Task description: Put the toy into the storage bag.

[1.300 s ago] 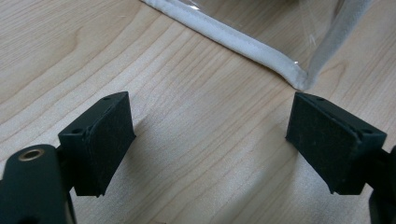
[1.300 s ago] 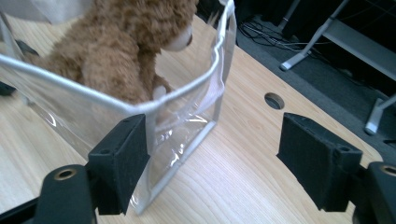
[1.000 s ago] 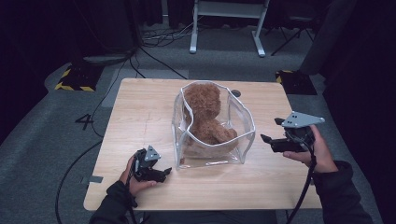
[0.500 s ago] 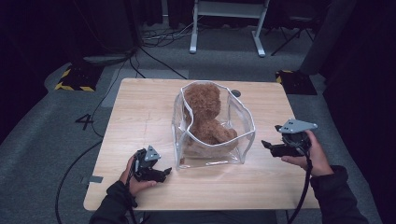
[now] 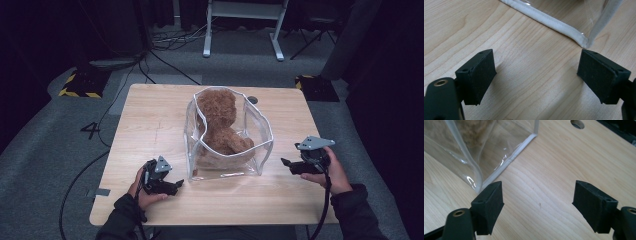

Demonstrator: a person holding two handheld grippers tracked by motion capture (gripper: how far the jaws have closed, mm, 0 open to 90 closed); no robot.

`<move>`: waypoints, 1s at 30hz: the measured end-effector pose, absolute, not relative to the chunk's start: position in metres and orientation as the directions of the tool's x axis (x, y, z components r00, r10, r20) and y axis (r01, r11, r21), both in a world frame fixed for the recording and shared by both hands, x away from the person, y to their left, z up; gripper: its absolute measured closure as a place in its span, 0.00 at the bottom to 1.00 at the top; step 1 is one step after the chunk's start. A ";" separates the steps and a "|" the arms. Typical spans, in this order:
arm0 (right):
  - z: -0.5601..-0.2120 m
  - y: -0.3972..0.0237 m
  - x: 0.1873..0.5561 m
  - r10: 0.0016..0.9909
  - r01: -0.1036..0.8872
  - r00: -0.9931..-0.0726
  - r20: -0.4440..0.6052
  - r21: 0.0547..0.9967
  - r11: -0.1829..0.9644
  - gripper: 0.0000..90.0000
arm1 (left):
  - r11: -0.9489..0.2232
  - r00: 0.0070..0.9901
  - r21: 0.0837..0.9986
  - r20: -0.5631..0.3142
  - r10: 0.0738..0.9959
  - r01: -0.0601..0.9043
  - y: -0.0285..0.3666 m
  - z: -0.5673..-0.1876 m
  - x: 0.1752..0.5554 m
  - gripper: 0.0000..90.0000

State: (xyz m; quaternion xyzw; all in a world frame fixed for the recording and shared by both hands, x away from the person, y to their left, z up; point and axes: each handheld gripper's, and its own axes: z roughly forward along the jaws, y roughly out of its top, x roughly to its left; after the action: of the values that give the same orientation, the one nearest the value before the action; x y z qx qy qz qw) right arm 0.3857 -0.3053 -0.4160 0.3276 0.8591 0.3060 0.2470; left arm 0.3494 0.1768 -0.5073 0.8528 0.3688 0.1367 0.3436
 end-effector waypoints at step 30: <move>-0.477 -0.341 0.370 0.708 0.437 -0.685 -0.172 0.681 0.588 0.27 | -0.489 0.688 0.687 -0.023 0.725 0.538 0.176 -0.507 0.350 0.16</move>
State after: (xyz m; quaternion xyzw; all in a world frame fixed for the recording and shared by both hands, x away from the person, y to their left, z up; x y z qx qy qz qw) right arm 0.3705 -0.3410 -0.4767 0.3315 0.8637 0.3103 0.2187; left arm 0.3497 0.1764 -0.5074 0.8519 0.3707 0.1361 0.3440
